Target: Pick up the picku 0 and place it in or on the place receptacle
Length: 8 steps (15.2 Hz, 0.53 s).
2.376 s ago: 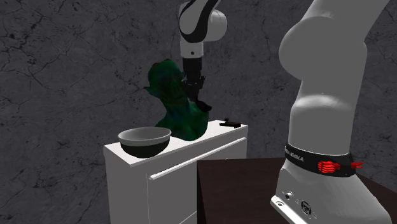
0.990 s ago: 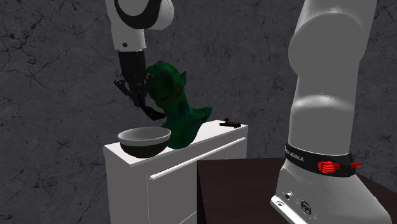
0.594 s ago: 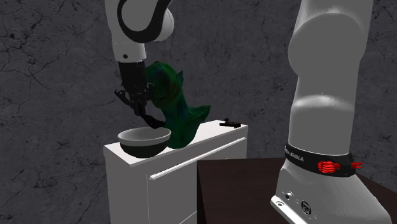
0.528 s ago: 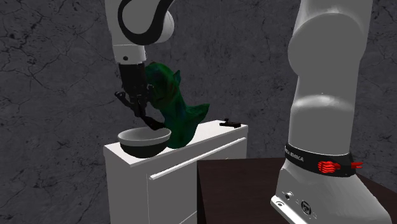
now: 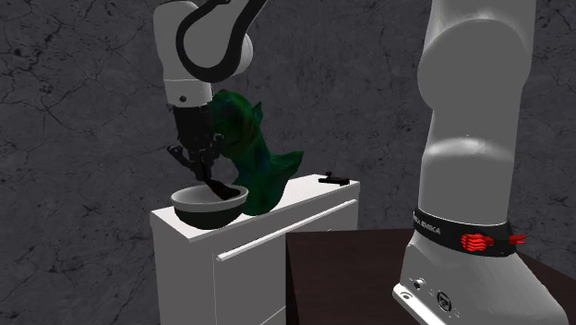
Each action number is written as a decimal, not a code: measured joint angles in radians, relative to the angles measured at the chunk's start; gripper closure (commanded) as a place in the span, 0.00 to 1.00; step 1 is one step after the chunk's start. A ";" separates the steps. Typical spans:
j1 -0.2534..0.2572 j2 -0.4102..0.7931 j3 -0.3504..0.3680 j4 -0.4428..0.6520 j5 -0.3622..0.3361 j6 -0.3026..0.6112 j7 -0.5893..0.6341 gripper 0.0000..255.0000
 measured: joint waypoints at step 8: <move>0.000 0.001 0.000 0.000 -0.001 0.001 0.001 0.00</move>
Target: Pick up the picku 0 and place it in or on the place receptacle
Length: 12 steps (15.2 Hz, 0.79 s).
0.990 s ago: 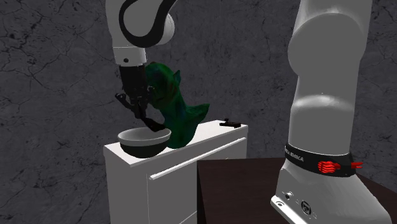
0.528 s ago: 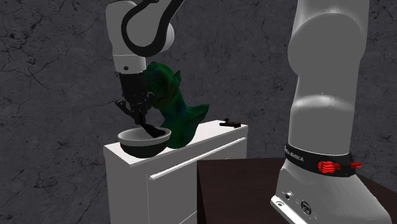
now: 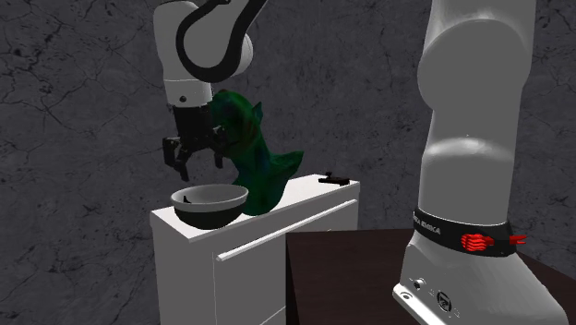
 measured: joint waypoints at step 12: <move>0.018 -0.102 0.015 0.026 0.097 -0.112 -0.065 0.00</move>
